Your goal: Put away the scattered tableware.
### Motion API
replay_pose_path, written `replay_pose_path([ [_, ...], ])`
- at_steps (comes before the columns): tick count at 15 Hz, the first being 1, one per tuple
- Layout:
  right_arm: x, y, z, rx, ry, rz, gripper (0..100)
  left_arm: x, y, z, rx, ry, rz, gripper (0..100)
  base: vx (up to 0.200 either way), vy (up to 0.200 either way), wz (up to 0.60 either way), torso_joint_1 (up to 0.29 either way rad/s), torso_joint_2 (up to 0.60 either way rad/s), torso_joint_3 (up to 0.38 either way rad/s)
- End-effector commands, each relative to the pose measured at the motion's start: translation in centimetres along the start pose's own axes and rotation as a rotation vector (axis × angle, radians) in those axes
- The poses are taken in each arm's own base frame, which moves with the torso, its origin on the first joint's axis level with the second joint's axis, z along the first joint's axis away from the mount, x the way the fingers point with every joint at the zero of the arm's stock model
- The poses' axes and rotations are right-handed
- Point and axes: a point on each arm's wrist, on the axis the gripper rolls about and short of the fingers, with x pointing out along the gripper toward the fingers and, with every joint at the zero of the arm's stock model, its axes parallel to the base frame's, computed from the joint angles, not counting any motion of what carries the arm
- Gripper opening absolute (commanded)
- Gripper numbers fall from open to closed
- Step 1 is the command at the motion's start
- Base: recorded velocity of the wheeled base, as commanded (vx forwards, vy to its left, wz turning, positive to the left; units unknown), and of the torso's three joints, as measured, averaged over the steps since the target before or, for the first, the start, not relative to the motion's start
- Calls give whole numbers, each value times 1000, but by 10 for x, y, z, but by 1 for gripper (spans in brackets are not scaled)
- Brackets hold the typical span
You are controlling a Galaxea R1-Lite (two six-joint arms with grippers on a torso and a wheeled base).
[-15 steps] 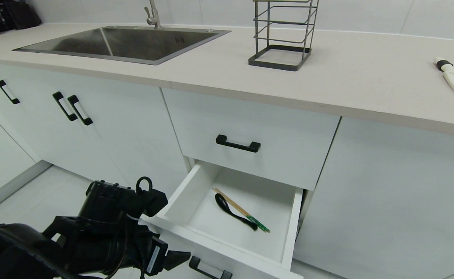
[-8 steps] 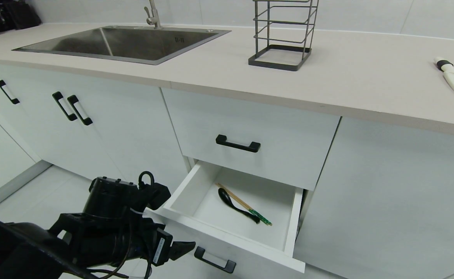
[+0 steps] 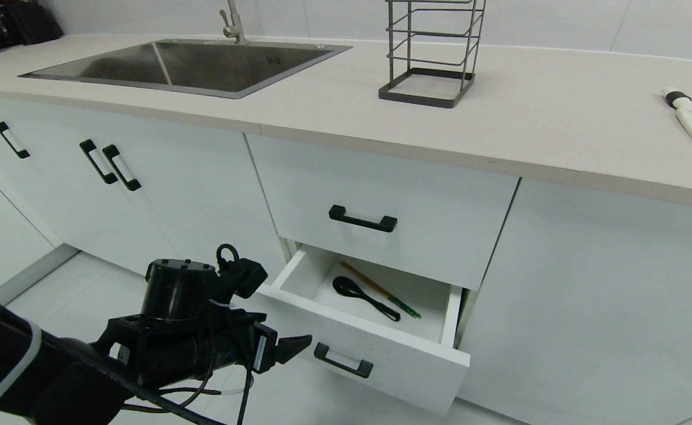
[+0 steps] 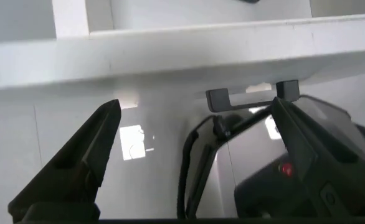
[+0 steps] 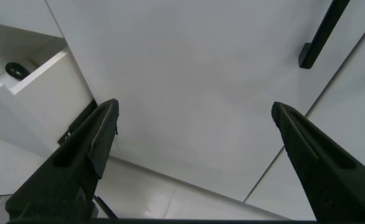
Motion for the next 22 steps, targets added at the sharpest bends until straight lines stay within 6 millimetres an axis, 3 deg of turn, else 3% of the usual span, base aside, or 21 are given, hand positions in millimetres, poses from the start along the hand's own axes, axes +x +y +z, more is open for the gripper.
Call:
replay_pose_path([
  [1,0,0,0,-1,1,0,100,7,1,1,-2,0,1,100,0,0,0,0,0,0],
  [4,0,0,0,-1,1,0,100,12,2,0,-2,8,-2,100,0,0,0,0,0,0],
  [8,0,0,0,-1,1,0,100,30,6,9,-2,-9,0,100,0,0,0,0,0,0],
  [15,0,0,0,-1,1,0,100,38,9,25,5,-59,2,100,0,0,0,0,0,0],
  [22,0,0,0,-1,1,0,100,59,16,39,1,-150,9,100,0,0,0,0,0,0],
])
